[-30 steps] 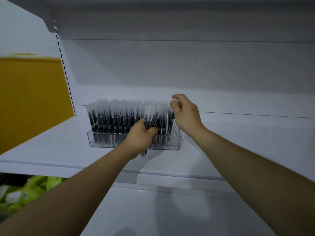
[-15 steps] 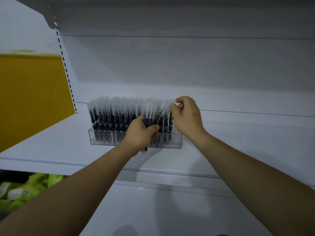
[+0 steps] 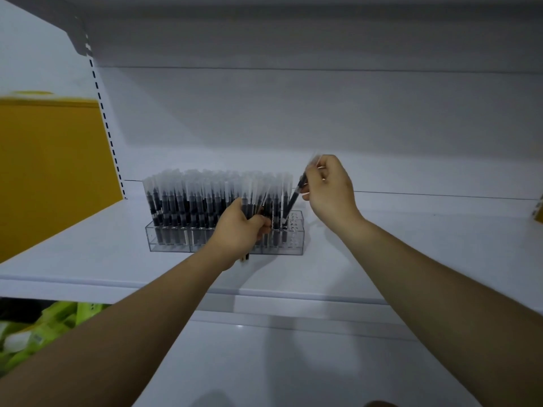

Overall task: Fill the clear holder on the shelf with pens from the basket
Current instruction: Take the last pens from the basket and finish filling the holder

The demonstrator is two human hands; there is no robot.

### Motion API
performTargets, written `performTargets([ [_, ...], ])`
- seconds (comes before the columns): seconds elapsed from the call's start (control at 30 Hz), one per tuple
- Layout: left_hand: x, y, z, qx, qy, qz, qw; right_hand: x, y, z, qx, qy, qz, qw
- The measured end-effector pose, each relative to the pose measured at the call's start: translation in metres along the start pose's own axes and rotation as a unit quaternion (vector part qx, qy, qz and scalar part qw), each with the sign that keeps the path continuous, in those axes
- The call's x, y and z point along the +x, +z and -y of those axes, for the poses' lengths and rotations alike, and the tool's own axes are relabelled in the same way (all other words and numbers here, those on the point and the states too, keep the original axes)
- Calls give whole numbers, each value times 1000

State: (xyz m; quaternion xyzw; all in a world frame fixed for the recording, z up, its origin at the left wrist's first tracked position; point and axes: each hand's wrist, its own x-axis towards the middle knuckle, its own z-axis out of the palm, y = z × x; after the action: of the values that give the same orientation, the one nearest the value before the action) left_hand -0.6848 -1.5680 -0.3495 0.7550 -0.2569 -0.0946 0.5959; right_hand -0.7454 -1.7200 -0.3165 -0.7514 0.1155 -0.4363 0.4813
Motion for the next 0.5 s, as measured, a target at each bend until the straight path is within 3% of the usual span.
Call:
performTargets([
  [0.27, -2, 5, 2, 7, 0, 3, 1000, -13, 9, -11, -136, -64, 86, 985],
  [0.5, -3, 1, 0, 24, 26, -7, 999, -13, 17, -20, -178, -38, 99, 978],
])
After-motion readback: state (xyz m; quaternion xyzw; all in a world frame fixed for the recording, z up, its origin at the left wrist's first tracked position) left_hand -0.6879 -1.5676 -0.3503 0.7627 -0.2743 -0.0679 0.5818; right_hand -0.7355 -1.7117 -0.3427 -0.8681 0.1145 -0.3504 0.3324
